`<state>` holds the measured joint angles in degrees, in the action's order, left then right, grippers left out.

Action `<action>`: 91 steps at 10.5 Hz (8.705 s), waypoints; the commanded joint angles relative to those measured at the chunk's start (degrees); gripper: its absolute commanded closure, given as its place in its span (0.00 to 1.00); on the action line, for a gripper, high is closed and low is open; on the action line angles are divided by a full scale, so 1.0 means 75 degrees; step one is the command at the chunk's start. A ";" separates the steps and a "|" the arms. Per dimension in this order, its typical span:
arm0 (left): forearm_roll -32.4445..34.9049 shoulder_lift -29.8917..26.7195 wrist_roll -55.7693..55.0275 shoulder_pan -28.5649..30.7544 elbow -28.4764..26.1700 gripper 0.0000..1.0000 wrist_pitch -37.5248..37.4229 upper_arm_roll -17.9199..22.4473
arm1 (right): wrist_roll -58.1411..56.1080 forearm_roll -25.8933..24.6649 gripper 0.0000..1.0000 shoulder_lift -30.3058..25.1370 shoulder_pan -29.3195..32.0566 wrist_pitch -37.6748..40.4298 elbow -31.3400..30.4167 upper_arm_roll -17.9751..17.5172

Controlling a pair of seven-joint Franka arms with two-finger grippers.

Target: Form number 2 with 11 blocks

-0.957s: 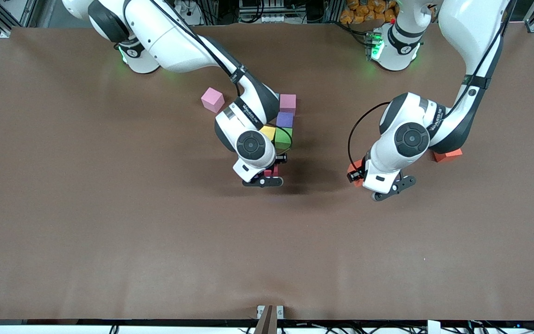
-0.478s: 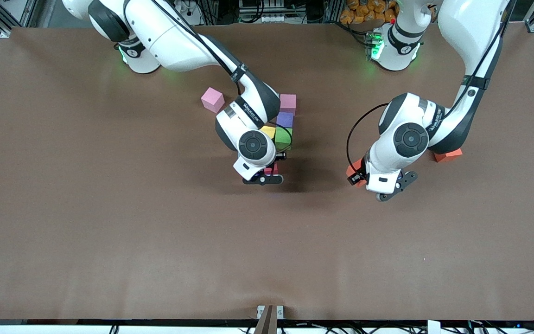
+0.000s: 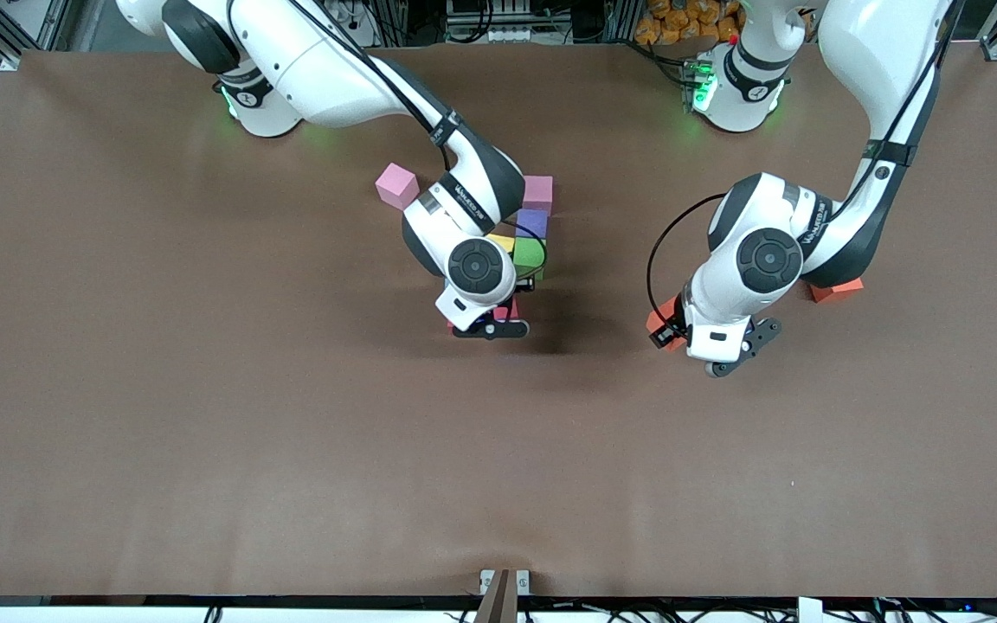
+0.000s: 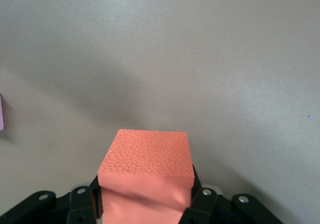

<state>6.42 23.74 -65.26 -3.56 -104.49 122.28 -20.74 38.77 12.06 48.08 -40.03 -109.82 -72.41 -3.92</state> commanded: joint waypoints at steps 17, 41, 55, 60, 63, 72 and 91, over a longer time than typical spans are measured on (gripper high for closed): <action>-0.0094 0.1592 -0.7019 -0.1646 0.0221 0.39 0.2842 0.0023 | -0.4424 -0.1046 0.00 -0.7029 0.3167 0.1633 -0.4241 0.0054; -0.0023 0.1909 -0.9791 -0.2618 -0.0013 0.44 0.3137 0.0151 | -0.6587 -0.1209 0.00 -0.7243 0.6755 0.3322 -0.2487 0.0030; 0.0351 0.2214 -0.9791 -0.2783 0.0361 0.41 0.3184 0.0187 | -0.6974 -0.1678 0.00 -0.6821 0.6674 0.2830 -0.2498 0.0030; 0.0492 0.2296 -0.9779 -0.2818 0.0479 0.37 0.3184 0.0187 | -0.6985 -0.1550 0.00 -0.6797 0.6685 0.2818 -0.2498 0.0007; 0.0784 0.2284 -0.9768 -0.2806 0.0467 0.23 0.3184 0.0187 | -0.7067 -0.1538 0.00 -0.6821 0.6685 0.2853 -0.2498 0.0042; 0.0820 0.1570 -0.9709 -0.2747 0.0432 0.00 0.2635 0.0093 | -0.7044 -0.1550 0.00 -0.6821 0.6090 0.2842 -0.2498 0.0578; 0.0879 -0.0772 0.1673 -0.0252 0.1756 0.00 -0.2400 0.0256 | -0.7067 -0.1444 0.00 -0.6774 0.5935 0.2256 -0.2580 0.0722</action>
<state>11.98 21.04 -59.94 -6.06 -90.55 109.20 -19.27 -13.75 0.54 -2.90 4.86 -92.77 -91.98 0.90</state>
